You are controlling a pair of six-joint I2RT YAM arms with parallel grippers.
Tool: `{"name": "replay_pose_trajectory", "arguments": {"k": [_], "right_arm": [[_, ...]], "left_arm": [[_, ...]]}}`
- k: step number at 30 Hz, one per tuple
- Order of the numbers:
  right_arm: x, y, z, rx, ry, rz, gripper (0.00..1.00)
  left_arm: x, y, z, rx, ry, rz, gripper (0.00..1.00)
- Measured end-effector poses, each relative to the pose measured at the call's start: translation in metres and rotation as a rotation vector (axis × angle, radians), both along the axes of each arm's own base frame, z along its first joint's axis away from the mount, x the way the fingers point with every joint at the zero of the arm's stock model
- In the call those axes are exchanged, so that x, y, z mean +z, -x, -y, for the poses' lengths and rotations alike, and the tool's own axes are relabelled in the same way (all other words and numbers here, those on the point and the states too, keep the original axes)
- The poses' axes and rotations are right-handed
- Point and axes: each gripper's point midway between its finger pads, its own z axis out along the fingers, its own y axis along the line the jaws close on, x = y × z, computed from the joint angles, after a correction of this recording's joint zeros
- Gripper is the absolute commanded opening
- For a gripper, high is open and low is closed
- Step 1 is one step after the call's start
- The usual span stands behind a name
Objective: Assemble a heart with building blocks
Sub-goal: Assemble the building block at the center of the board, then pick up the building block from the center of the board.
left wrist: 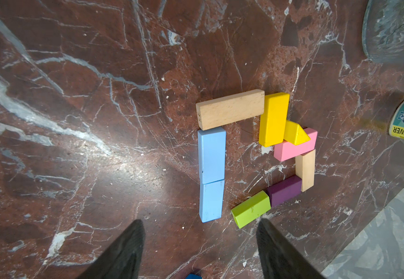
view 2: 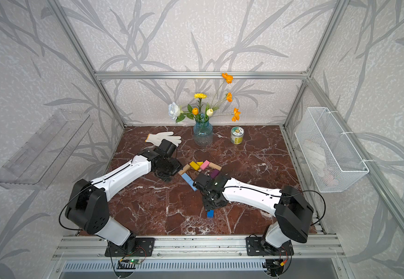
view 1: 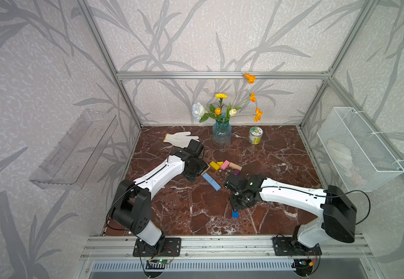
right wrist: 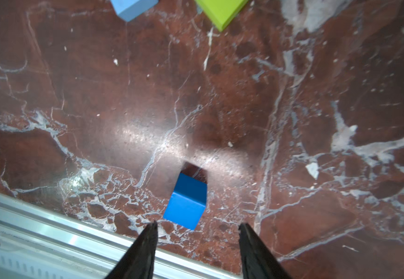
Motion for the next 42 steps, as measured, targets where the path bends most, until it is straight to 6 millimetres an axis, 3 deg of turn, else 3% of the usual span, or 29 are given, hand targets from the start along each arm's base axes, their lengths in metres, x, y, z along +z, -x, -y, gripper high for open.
{"name": "replay_pose_trajectory", "arguments": {"k": [6, 21, 32, 42], "right_arm": [[-0.009, 0.013, -0.005, -0.028, 0.007, -0.026, 0.56], [-0.038, 0.018, -0.004, -0.076, 0.082, -0.062, 0.54], [-0.058, 0.018, -0.004, -0.100, 0.130, -0.088, 0.39], [-0.047, 0.012, -0.007, -0.081, 0.143, -0.064, 0.19]], "left_arm": [[-0.002, 0.004, -0.002, -0.005, -0.003, -0.004, 0.74], [-0.006, 0.016, -0.013, -0.005, -0.004, -0.010, 0.74], [-0.006, 0.018, -0.017, 0.002, -0.005, -0.011, 0.74], [-0.006, 0.016, -0.020, 0.012, -0.004, -0.011, 0.74]]}}
